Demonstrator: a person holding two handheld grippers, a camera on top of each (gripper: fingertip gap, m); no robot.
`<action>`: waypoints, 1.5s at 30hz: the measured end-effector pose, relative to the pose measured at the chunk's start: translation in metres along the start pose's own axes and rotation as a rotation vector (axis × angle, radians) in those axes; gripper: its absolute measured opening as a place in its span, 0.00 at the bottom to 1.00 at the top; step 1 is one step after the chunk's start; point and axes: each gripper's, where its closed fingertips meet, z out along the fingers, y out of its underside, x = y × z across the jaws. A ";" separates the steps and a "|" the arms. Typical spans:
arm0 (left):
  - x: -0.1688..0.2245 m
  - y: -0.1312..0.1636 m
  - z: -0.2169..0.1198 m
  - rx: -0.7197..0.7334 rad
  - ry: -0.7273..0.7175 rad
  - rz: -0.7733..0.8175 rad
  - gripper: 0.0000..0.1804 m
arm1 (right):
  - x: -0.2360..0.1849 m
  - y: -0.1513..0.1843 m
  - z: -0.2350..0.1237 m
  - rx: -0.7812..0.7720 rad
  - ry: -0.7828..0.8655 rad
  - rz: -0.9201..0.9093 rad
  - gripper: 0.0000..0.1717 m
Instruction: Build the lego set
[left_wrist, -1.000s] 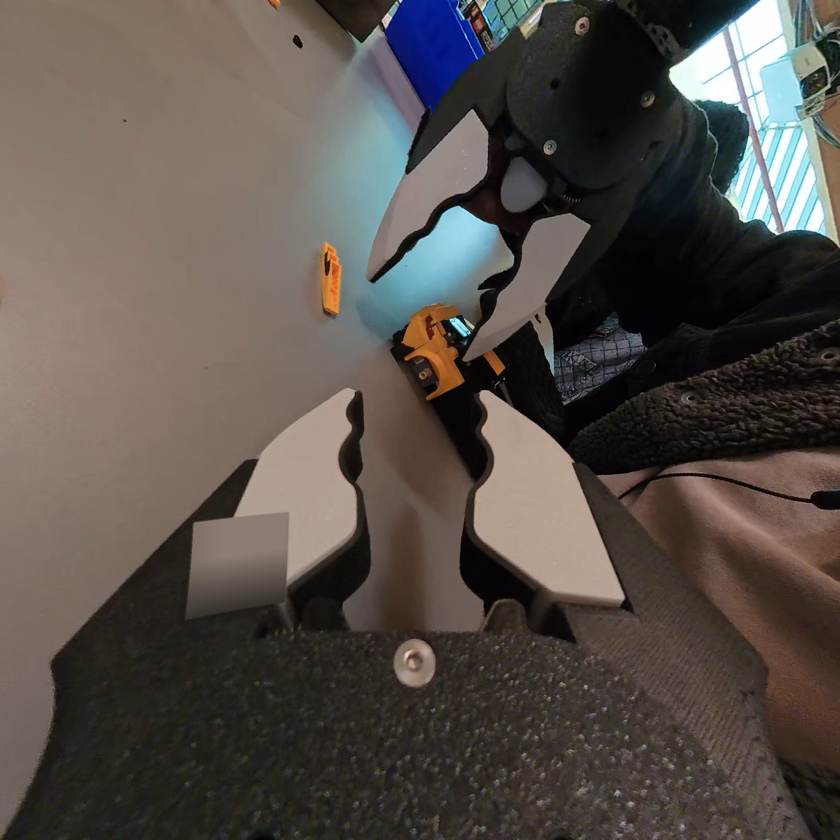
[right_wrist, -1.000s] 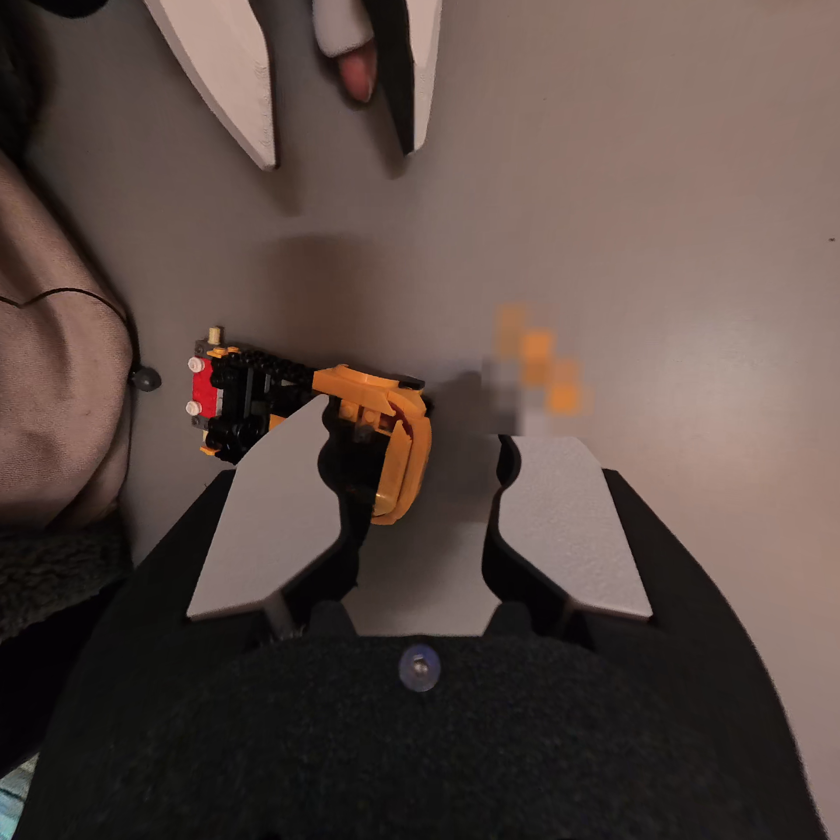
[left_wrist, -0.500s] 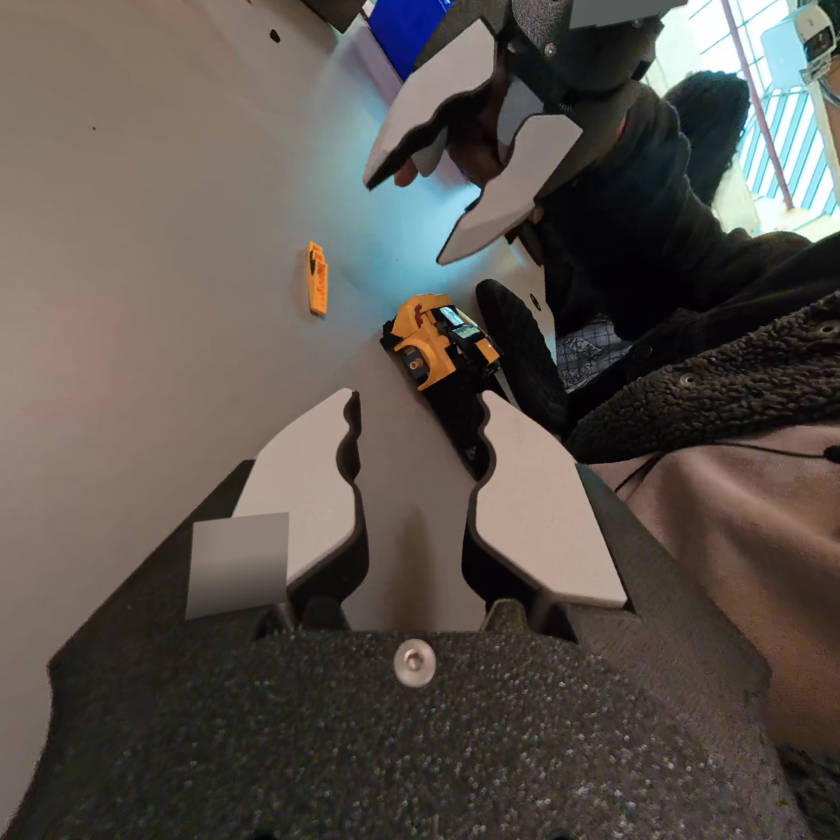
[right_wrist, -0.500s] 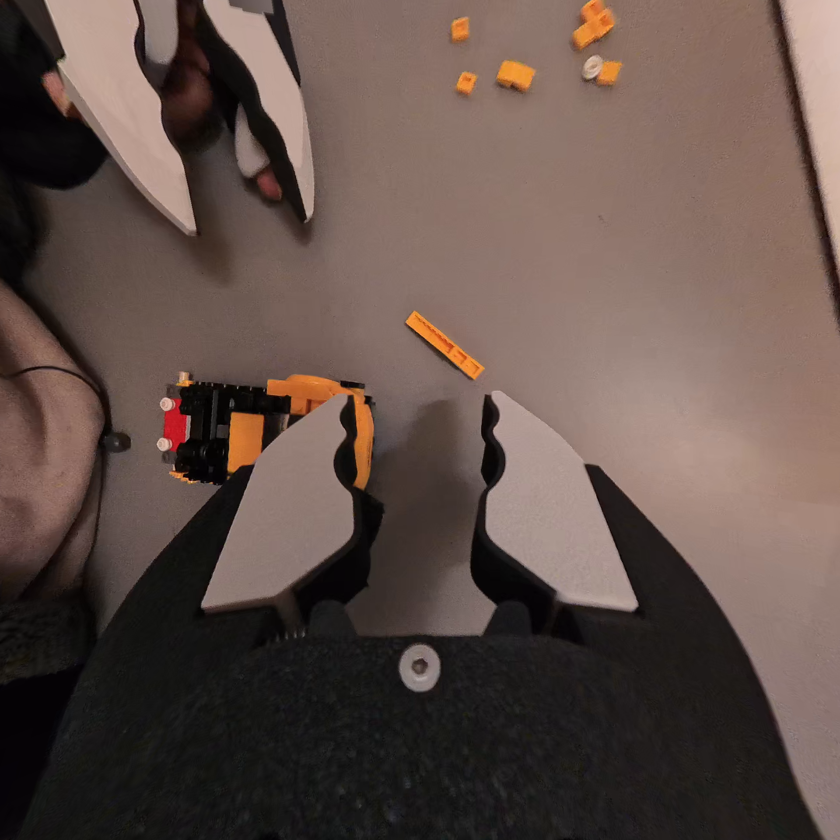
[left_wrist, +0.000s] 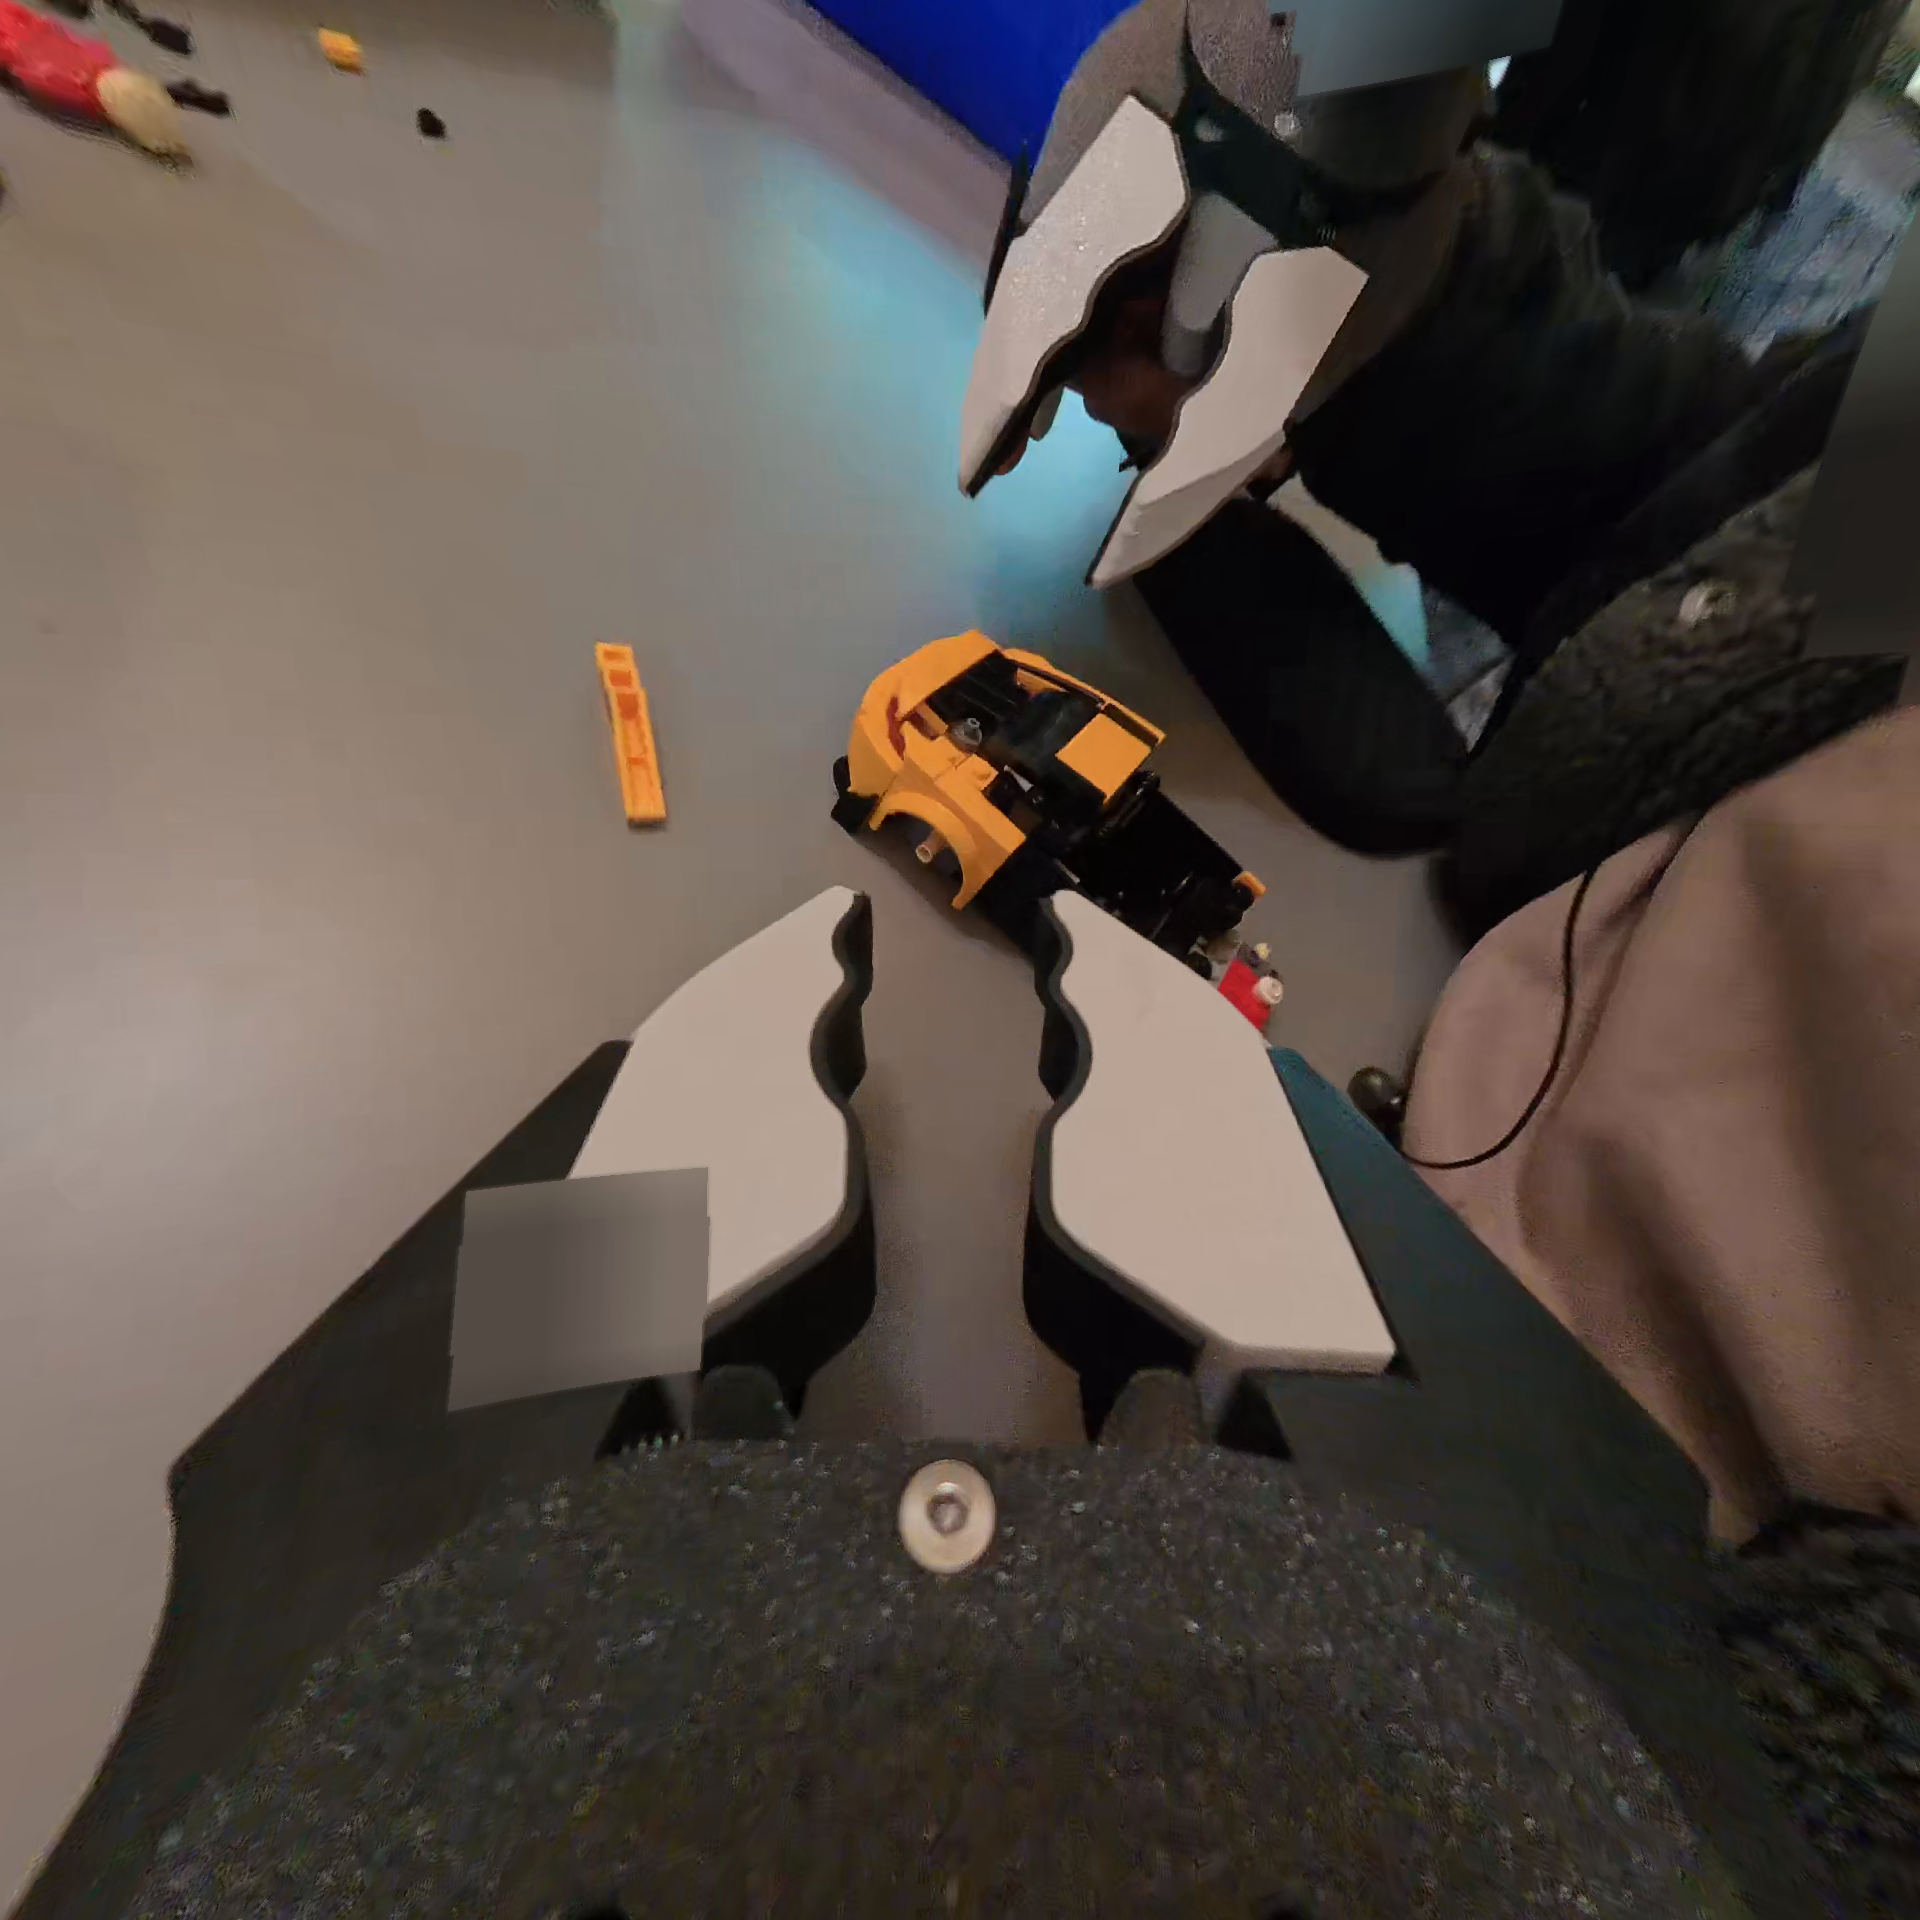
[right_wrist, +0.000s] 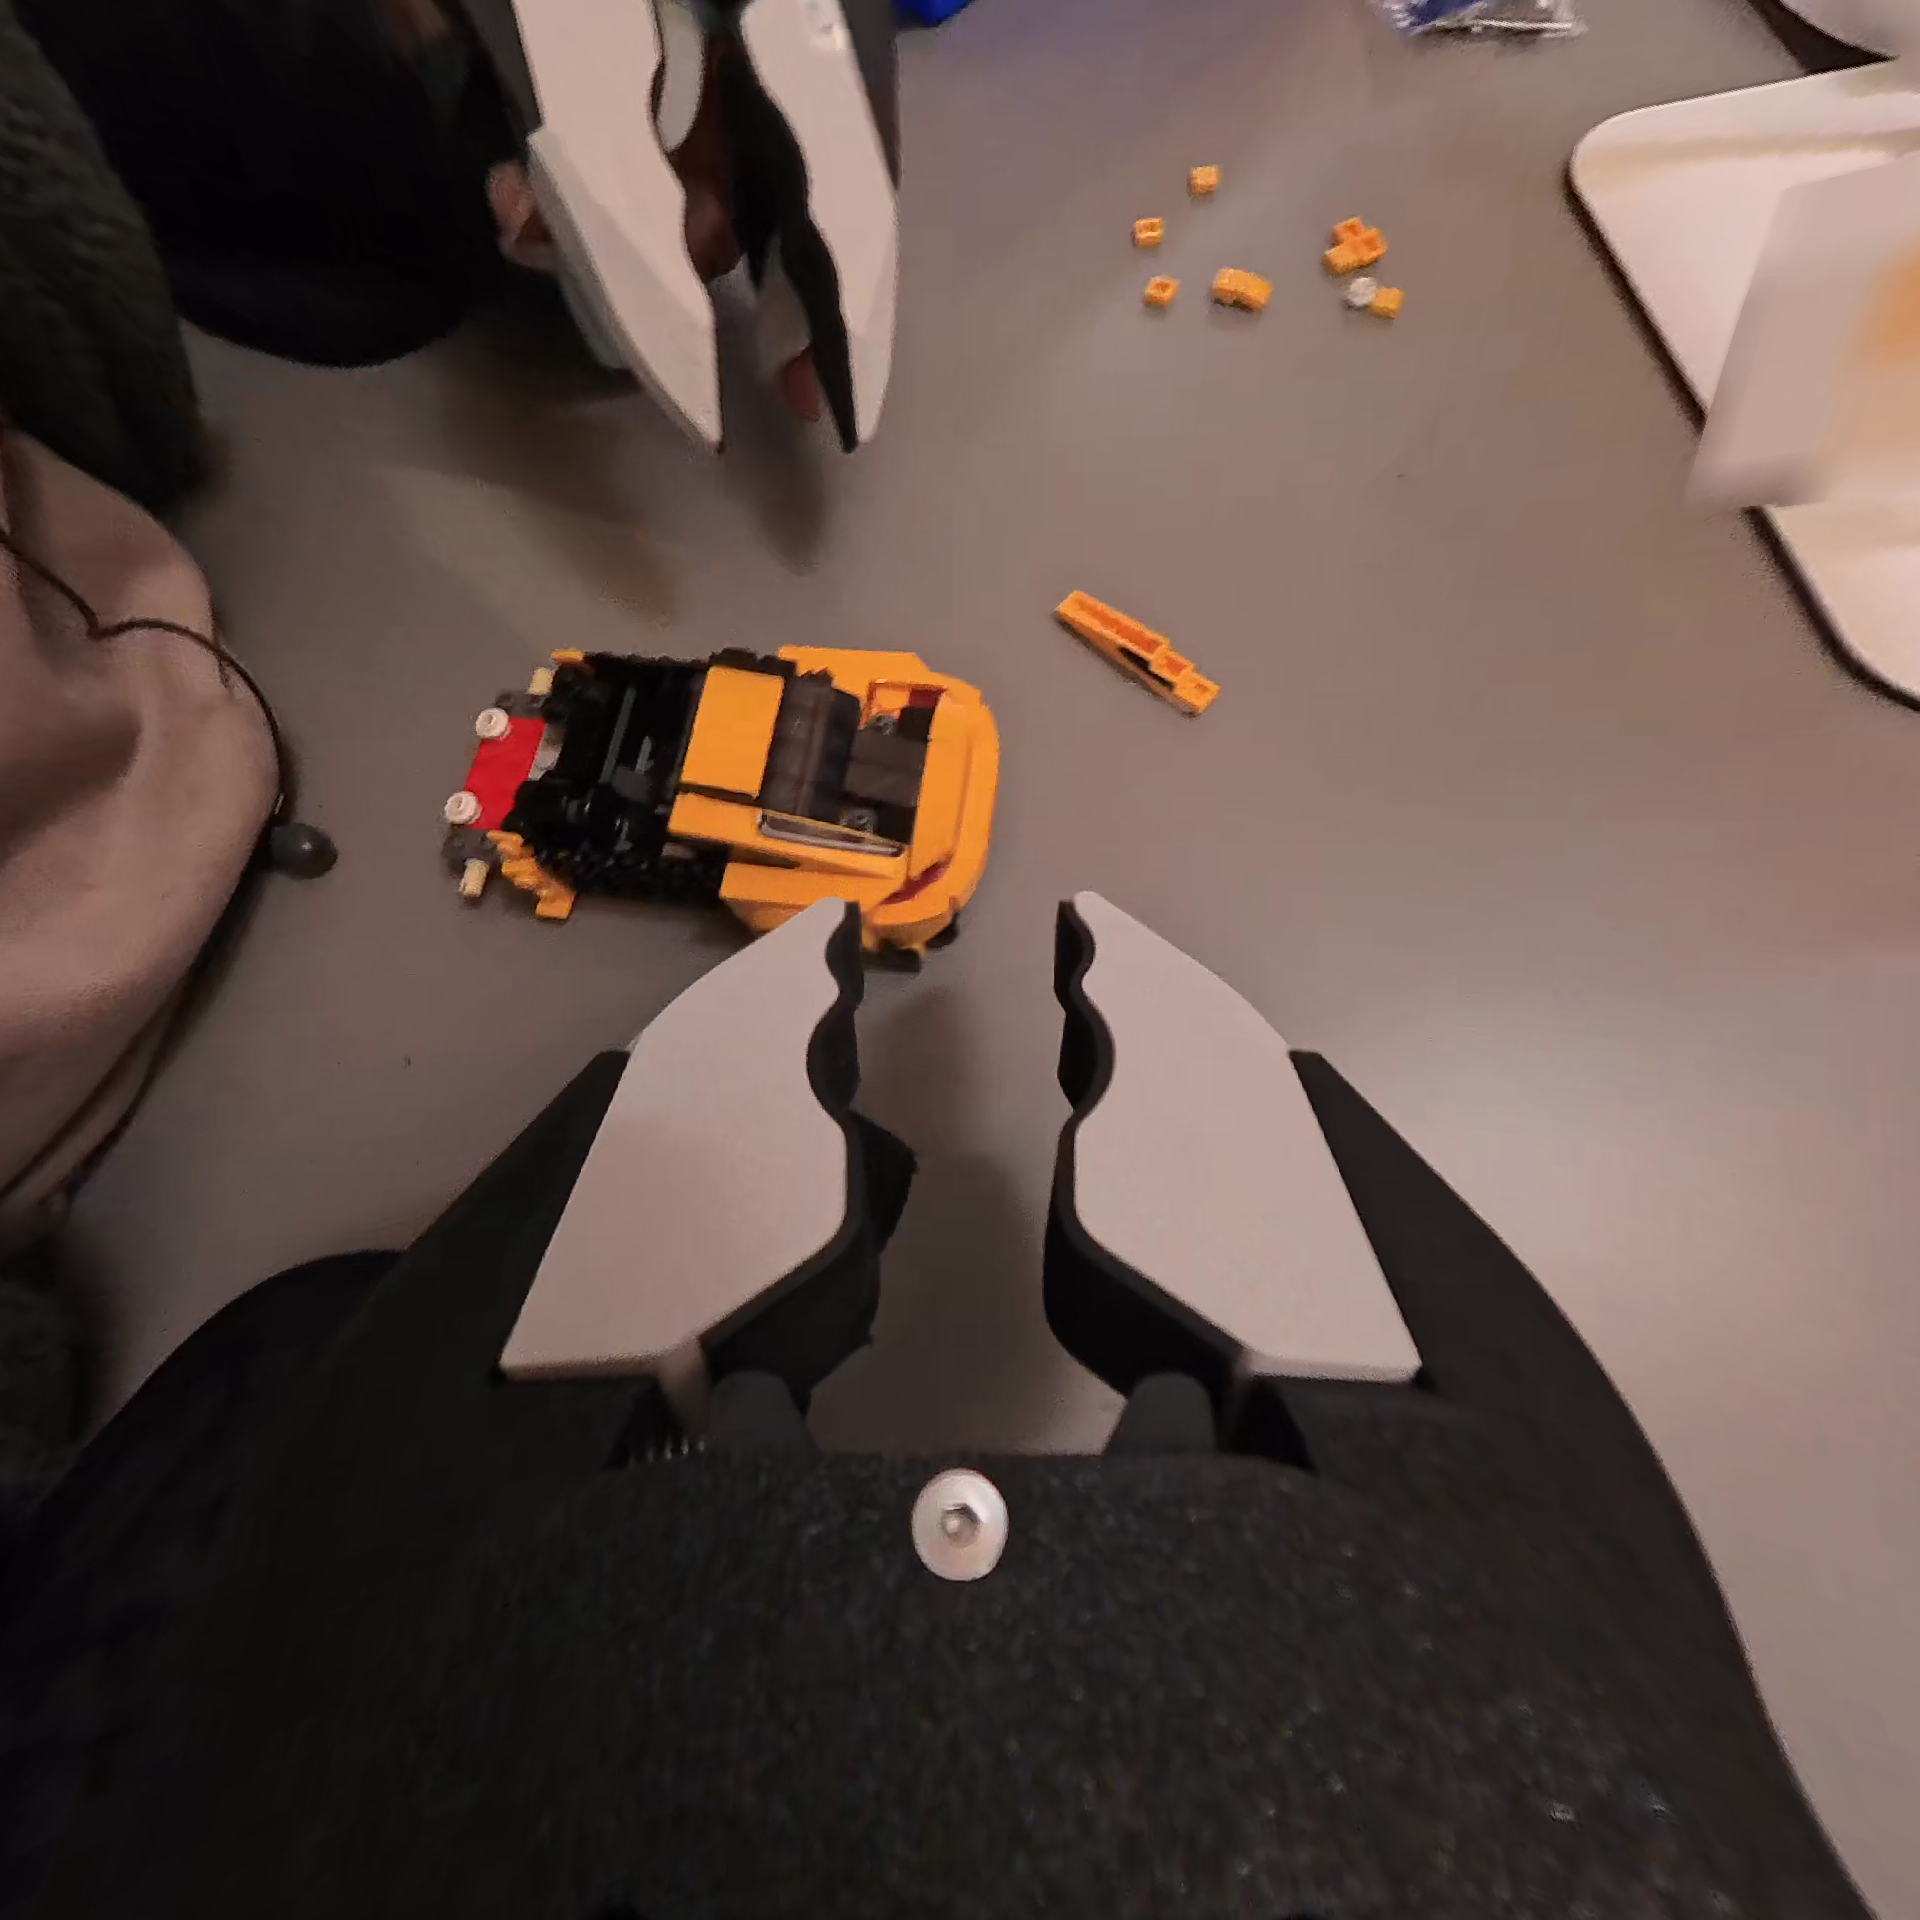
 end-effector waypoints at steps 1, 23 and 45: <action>0.001 -0.002 0.003 -0.028 -0.008 0.054 0.15 | -0.004 0.003 0.002 -0.004 -0.003 -0.017 0.21; 0.021 0.004 0.049 -0.484 0.281 0.558 0.14 | -0.027 0.009 0.027 -0.021 -0.057 -0.092 0.39; 0.014 0.010 0.035 -0.474 0.238 0.560 0.09 | -0.022 0.014 0.030 -0.036 -0.048 -0.068 0.37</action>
